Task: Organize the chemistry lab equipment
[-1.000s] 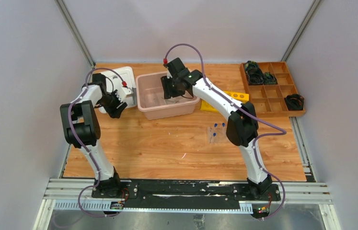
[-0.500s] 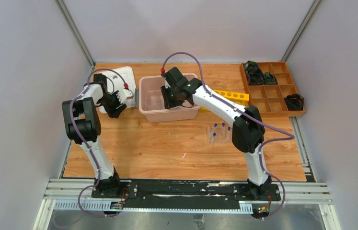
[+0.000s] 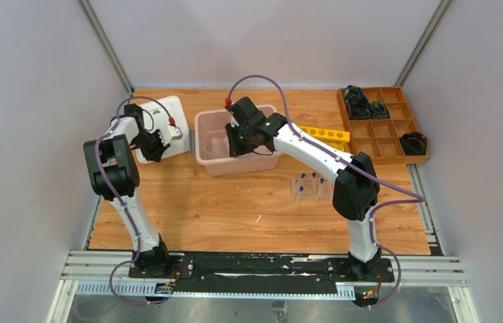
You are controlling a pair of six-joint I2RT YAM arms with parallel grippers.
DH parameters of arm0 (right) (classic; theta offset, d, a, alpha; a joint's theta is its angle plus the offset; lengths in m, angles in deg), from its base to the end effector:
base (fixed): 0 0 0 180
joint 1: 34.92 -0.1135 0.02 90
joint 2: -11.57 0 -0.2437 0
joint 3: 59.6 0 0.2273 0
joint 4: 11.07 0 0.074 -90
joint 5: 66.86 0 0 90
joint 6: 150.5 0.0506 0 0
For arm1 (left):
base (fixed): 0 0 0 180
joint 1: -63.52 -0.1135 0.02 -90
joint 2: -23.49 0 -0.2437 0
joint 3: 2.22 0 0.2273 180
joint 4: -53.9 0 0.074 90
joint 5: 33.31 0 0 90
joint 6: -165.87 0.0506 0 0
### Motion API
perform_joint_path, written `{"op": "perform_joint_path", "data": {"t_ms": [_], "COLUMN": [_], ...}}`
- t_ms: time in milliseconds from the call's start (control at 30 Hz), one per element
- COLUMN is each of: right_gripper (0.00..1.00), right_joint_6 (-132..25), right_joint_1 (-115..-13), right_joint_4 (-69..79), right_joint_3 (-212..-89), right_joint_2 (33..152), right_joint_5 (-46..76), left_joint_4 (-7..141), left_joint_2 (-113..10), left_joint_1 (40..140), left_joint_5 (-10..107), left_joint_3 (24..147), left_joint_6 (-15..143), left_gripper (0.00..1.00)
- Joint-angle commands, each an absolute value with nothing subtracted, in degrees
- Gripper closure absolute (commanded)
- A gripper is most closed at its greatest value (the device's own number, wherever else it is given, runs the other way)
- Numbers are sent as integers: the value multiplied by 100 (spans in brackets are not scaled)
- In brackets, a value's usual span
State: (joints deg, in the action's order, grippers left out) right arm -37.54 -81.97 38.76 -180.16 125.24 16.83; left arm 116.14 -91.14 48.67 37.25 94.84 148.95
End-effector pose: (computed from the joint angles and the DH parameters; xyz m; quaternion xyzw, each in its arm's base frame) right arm 0.2920 0.3218 0.2793 -0.2125 0.8907 0.2700 0.2976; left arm 0.3521 0.0759 0.1466 0.4908 0.8504 -0.0603 0.1797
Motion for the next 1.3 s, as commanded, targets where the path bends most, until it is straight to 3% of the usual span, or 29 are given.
{"op": "perform_joint_path", "data": {"t_ms": [0,67,333,567,867,1100,1267], "right_gripper": [77,79,82,81,57,41,25], "right_joint_6": [-3531,-3468,-3139,-2849,-3392,-6172,-8683], "right_joint_1": [-8388,-8403,-8771,-9176,-8988,-8880,-9110], "right_joint_4": [4053,4053,3772,3613,3575,3025,1741], "right_joint_3": [-17777,-17690,-17331,-17588,-17792,-17563,-16298], "right_joint_2": [12302,12293,12296,12353,11697,10528,9332], "right_joint_5": [1437,1374,1110,1315,1390,1331,1025], "left_joint_4": [11921,11930,12437,13159,13354,13464,13556], "left_joint_2": [-9124,-8901,-7412,-6190,-4894,-3953,-3538], "left_joint_1": [4706,4689,4682,4680,4679,5059,6038], "left_joint_5": [3688,3721,3675,3629,2764,2383,2663], "left_joint_3": [9314,9094,8223,8346,9247,9277,9280], "left_joint_6": [15055,15110,15339,15197,14097,14477,14333], "left_gripper": [91,100,100,100,100,100,100]}}
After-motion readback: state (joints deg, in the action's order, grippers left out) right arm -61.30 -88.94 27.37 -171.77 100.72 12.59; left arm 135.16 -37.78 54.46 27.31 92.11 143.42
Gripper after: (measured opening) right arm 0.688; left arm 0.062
